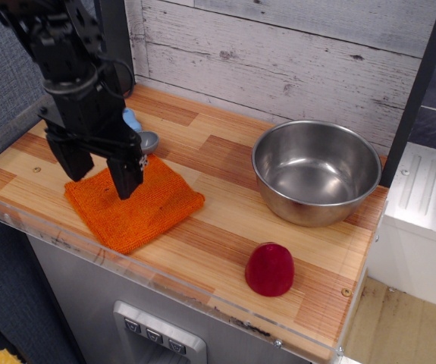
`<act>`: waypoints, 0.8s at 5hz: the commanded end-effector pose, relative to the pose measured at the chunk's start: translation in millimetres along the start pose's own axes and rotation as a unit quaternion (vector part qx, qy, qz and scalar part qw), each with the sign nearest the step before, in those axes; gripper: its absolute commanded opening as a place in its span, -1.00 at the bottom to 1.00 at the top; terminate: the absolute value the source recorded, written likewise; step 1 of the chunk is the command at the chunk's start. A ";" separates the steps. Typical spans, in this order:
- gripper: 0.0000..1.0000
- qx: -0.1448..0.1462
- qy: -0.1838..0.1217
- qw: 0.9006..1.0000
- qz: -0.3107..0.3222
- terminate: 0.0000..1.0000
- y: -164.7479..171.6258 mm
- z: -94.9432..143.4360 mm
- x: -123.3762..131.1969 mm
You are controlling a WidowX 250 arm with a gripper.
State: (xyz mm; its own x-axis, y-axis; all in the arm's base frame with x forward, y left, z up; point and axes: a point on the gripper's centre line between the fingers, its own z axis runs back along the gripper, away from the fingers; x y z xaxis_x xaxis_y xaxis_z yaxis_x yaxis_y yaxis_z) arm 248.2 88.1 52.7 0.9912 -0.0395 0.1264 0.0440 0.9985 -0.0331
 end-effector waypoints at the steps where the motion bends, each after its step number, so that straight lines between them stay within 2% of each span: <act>1: 1.00 0.007 0.004 0.999 -0.040 -1.00 2.6 -25.5 24.7; 2: 1.00 0.025 -0.001 0.999 -0.024 -1.00 -6.4 -40.8 24.9; 3: 1.00 0.056 -0.012 0.998 -0.011 -1.00 -7.6 -63.8 14.8; 4: 1.00 0.070 -0.039 0.997 -0.023 -1.00 10.7 -72.5 -1.5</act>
State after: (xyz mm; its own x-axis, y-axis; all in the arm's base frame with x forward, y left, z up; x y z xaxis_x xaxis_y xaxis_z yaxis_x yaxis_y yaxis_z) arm 266.1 92.9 0.3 0.9676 -0.0795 0.2397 0.0531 0.9920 0.1148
